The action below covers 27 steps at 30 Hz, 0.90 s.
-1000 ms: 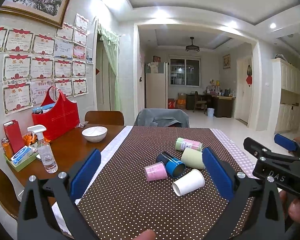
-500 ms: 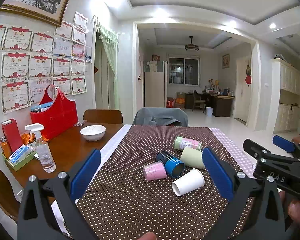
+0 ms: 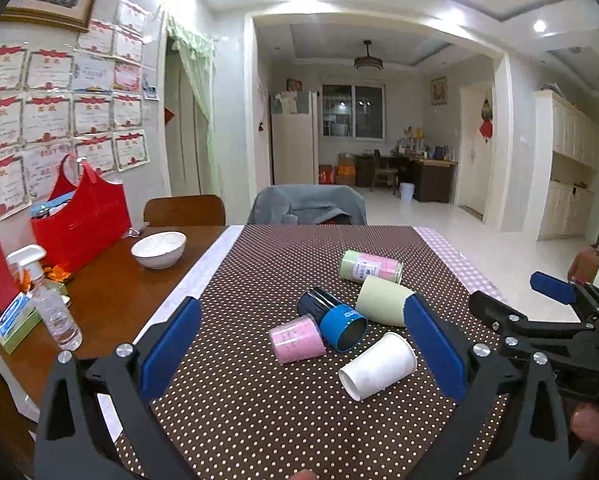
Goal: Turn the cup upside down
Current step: 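Reach the left tool to the pink-and-green can and close on it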
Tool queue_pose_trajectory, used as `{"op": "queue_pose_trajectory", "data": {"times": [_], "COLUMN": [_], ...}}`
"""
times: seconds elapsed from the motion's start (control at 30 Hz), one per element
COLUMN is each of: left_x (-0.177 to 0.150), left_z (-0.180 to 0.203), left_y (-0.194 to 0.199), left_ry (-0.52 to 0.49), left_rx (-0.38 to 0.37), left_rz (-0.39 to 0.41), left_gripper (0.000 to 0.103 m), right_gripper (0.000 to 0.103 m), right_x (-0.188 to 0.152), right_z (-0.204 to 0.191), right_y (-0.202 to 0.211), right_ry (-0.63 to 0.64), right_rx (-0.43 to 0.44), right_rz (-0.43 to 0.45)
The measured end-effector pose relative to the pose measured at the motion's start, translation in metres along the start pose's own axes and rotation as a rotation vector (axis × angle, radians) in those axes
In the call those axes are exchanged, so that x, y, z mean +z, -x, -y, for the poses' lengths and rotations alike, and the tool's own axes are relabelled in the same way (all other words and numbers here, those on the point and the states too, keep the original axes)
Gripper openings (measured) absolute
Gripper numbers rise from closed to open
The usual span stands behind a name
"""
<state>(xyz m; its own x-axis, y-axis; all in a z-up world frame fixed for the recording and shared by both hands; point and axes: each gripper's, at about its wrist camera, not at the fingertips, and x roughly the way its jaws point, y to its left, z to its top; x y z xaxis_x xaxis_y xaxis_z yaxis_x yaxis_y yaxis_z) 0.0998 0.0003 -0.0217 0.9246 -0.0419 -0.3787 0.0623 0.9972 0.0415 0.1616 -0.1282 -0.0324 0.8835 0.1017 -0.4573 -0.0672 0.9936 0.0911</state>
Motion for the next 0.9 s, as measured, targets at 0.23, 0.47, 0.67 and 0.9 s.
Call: {"op": "queue_pose_trajectory", "data": {"times": [0.23,0.47,0.67,0.9], "left_x": [0.018,0.036,0.050,0.060], "left_z": [0.015,0.025,0.044,0.064], "left_y": [-0.057,-0.125,-0.183,-0.260], "left_ry": [-0.084,-0.130,-0.227,-0.379], "left_rx": [-0.028,-0.060,-0.099,-0.190], "left_rz": [-0.070,-0.150,-0.207,-0.303], "left_gripper": [0.099,0.099,0.099,0.099], "right_gripper": [0.097,0.097,0.097,0.097], "right_x": [0.015,0.029,0.038,0.040], "right_z": [0.025,0.051,0.077,0.090], "right_y": [-0.050,-0.108,-0.151,-0.190], "right_ry": [-0.031,-0.050,-0.073,-0.092], "right_rx": [-0.003,-0.004,-0.005,0.003], "right_rz": [-0.071,-0.144,-0.204,-0.270]}}
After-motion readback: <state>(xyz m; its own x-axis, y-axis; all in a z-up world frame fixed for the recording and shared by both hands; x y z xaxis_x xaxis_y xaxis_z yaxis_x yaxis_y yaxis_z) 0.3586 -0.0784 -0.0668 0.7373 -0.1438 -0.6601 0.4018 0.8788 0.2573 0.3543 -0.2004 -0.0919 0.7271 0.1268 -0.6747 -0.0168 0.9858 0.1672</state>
